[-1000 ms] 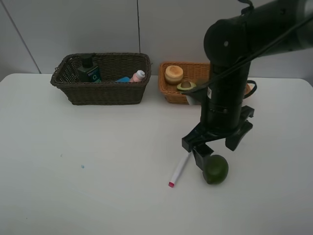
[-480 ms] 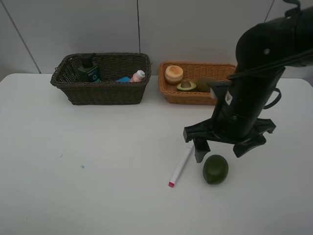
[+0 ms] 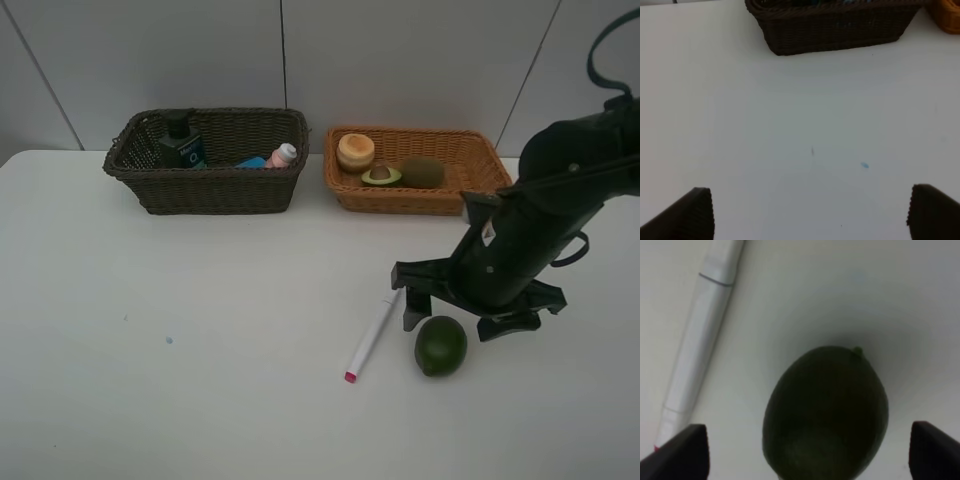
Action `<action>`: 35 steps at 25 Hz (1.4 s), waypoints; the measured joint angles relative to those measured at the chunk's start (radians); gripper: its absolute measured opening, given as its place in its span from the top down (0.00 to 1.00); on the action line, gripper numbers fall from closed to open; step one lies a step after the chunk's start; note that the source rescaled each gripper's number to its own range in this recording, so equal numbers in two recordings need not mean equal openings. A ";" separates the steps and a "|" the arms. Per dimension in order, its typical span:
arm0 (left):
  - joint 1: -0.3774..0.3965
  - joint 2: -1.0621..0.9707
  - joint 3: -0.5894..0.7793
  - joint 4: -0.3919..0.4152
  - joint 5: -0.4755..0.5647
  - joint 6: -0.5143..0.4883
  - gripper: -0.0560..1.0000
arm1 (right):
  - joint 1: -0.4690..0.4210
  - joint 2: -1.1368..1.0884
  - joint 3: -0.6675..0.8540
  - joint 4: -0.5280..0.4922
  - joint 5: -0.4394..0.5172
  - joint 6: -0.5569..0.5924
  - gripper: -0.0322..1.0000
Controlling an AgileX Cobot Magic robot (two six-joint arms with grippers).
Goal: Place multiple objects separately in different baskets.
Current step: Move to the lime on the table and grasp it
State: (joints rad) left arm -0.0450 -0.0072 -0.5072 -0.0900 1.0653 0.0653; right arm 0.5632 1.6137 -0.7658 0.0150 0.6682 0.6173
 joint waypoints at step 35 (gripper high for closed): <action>0.000 0.000 0.000 0.000 0.000 0.000 0.09 | -0.001 0.158 -0.014 0.000 -0.031 -0.130 0.32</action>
State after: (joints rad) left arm -0.0450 -0.0072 -0.5072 -0.0900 1.0653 0.0653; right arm 0.5621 1.7717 -0.7796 0.0149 0.6375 0.4876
